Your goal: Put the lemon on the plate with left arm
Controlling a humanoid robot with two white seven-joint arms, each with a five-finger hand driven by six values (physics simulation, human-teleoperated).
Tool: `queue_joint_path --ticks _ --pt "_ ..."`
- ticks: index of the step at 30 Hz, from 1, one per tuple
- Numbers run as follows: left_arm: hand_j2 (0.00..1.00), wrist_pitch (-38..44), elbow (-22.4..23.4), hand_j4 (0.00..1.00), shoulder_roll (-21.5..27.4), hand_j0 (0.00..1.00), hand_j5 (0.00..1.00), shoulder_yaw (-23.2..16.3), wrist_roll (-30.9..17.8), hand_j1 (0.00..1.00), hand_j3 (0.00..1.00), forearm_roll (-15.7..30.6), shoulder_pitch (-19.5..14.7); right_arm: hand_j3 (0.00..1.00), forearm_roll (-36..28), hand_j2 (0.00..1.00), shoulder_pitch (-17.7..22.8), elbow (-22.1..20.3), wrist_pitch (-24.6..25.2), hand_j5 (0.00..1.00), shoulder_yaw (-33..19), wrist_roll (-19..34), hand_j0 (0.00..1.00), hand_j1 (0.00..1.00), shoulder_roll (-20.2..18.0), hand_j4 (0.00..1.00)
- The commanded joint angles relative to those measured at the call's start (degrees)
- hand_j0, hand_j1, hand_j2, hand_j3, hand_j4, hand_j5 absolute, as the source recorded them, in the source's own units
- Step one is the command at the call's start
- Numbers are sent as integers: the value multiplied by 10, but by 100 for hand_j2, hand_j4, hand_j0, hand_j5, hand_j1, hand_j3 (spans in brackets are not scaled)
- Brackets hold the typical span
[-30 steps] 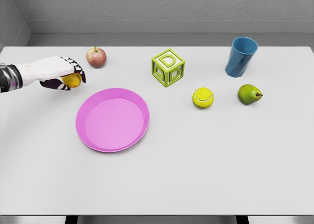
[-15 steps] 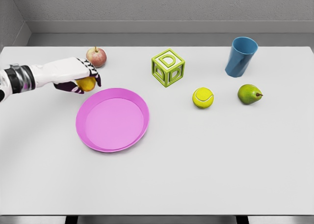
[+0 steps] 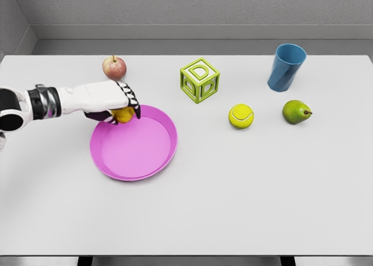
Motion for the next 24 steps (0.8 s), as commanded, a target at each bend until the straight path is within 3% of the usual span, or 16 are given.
queue_joint_path --ticks 1,8,10,16,17,19,21,24 --pt "56 2 -13 56 0 56 56 -15 0 56 56 6 0 100 0 100 0 0 0 100 0 0 100 100 0 100" --pt "57 2 -20 57 0 57 57 -36 1 57 57 5 0 100 0 100 0 0 0 100 0 0 100 100 0 100" --pt "98 2 -20 98 -1 98 98 -35 3 98 98 7 -1 100 0 100 0 0 0 100 0 0 100 100 0 100" --pt "100 2 -19 100 0 100 100 -27 3 100 100 9 -8 100 0 100 0 0 0 100 0 0 100 100 0 100" --pt "100 2 -15 100 0 100 100 -9 2 100 100 10 -9 100 0 100 0 0 0 100 0 0 100 100 0 100" --pt "100 2 19 100 13 100 100 66 0 100 100 12 -8 100 0 100 0 0 0 100 0 0 100 100 0 100" --pt "100 2 35 100 22 100 100 89 0 100 100 25 -6 100 0 100 0 0 0 100 0 0 100 100 0 100" --pt "100 2 140 100 34 100 100 149 1 100 100 26 1 100 0 100 0 0 0 100 0 0 100 100 0 100"
